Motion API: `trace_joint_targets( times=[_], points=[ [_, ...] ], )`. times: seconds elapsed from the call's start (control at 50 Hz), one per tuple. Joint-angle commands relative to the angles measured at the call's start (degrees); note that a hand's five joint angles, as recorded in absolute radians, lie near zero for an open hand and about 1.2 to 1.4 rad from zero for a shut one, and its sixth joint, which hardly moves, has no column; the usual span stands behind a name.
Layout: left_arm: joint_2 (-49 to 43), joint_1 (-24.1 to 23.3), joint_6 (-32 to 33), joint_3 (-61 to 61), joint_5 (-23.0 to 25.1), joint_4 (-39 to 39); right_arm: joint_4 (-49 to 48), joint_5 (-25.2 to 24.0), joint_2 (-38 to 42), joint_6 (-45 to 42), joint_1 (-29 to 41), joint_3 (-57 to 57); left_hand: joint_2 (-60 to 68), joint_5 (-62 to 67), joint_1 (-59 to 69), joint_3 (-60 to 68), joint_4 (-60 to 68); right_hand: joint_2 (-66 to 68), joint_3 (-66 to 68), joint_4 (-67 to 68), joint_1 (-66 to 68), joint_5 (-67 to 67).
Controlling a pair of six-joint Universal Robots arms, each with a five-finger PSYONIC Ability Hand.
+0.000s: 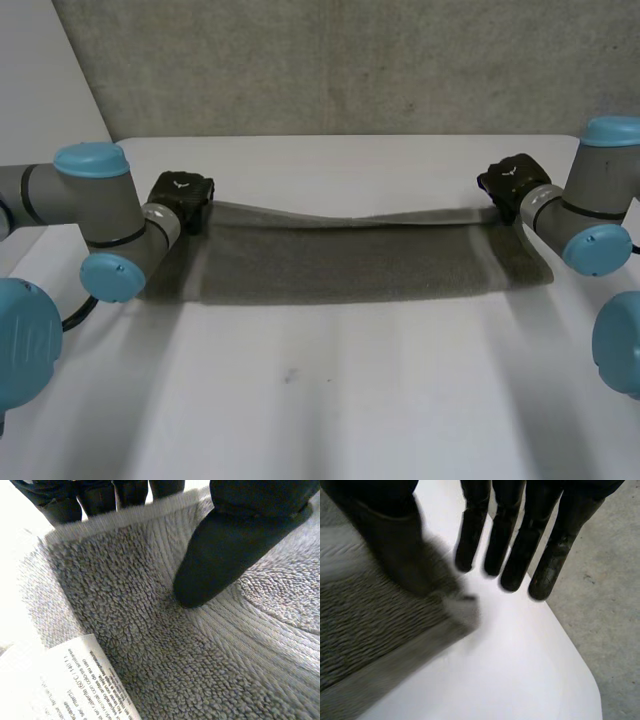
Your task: Fold the towel.
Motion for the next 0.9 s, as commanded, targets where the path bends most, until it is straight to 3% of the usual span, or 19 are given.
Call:
trace_joint_targets(
  times=[0.02,0.34,0.44,0.48,0.64,0.9],
  points=[
    [0.4,-0.4,0.0,-0.3,-1.0,-0.3,-4.0,1.2,-0.5,0.3,1.9,0.0,-47.7,-49.1,-48.0,-49.0,-48.9,-30.9,-32.0,-32.3,-30.2,-30.3],
    [12.5,-0.9,-1.3,-7.2,-2.0,-1.4,-2.9,0.8,-13.3,11.7,1.1,5.3,-47.8,-49.2,-48.1,-49.0,-49.0,-30.9,-32.0,-32.3,-30.2,-30.3],
    [18.8,-0.9,-1.4,-15.5,-1.7,-1.1,-1.7,-0.6,-20.2,11.4,-0.8,16.3,-47.7,-49.1,-48.0,-49.0,-48.9,-30.9,-32.0,-32.3,-30.2,-30.3],
    [22.9,-0.9,-1.7,-21.6,-1.6,-0.1,-2.1,-3.0,-24.9,11.0,-2.3,25.6,-47.7,-49.1,-48.0,-49.0,-48.9,-30.9,-32.0,-32.3,-30.2,-30.3],
    [31.7,-0.9,-4.2,-35.8,-1.6,5.9,-6.9,-9.1,-32.8,10.8,-6.0,45.5,-47.8,-49.2,-48.1,-49.0,-49.0,-30.9,-32.0,-32.3,-30.2,-30.3],
    [37.3,-1.8,-6.6,-47.0,-1.5,12.1,-18.3,-9.6,-32.2,6.9,-8.3,59.5,-47.8,-49.2,-48.1,-49.0,-49.0,-26.8,-27.9,-28.2,-26.1,-26.2]
  ],
)
